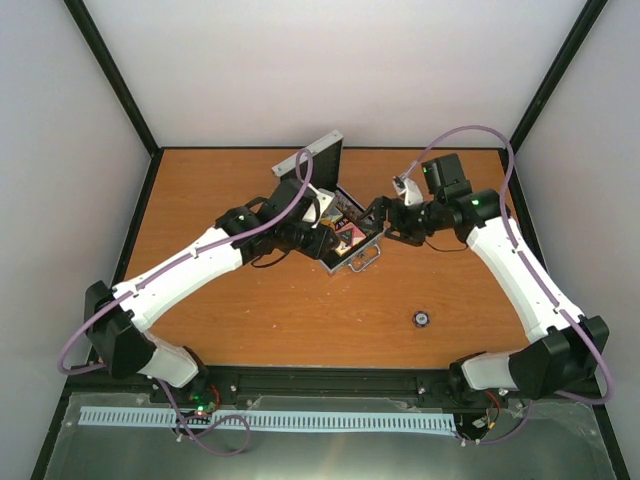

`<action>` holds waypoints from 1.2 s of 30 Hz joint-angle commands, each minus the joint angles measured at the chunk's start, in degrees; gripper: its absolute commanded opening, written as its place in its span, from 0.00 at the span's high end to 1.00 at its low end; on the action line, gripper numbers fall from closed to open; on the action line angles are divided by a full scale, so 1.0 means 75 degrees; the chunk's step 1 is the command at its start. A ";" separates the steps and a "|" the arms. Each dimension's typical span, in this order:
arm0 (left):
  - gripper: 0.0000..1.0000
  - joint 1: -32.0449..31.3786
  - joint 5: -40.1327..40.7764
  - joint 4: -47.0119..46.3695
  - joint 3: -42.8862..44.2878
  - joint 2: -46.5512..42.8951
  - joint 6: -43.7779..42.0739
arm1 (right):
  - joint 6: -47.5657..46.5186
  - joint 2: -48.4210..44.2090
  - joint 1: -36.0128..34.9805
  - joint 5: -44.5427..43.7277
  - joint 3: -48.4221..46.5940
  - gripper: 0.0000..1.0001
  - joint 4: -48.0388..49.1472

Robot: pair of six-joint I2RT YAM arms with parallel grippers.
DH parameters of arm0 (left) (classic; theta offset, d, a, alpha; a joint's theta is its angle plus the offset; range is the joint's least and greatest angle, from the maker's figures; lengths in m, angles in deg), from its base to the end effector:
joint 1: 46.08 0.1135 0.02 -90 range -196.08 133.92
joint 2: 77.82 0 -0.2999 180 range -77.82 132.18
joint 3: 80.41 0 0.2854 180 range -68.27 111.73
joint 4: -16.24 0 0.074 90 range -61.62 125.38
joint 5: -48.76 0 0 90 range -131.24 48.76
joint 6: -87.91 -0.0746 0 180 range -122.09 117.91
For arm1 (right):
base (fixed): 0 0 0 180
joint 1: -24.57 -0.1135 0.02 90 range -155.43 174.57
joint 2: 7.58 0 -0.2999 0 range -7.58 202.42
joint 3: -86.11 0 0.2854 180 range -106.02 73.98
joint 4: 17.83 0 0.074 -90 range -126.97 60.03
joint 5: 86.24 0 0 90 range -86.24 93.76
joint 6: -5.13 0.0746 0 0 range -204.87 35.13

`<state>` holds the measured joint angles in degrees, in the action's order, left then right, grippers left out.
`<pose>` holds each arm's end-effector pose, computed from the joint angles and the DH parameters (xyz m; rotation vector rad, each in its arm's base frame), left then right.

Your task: Pack up texas hold em set

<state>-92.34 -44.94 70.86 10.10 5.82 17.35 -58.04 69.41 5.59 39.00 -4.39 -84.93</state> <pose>0.2523 -0.2706 0.3358 0.6082 2.4167 -0.5899 0.2792 0.1416 0.3638 -0.0924 2.5957 1.0864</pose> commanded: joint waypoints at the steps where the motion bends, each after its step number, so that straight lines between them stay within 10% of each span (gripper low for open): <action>1: 0.68 -0.0122 -0.0470 -0.0648 0.0155 -0.0405 -0.0434 | 0.0699 0.0205 -0.0478 0.0748 -0.0312 0.00 0.0200; 36: 0.69 -0.0186 -0.0556 -0.0939 0.0325 -0.0589 -0.0975 | 0.0978 0.1304 -0.1476 0.2035 -0.0463 0.43 0.0907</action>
<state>-93.11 -50.45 68.25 10.03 1.80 11.40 -49.58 78.09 -3.87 52.03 -6.69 -76.34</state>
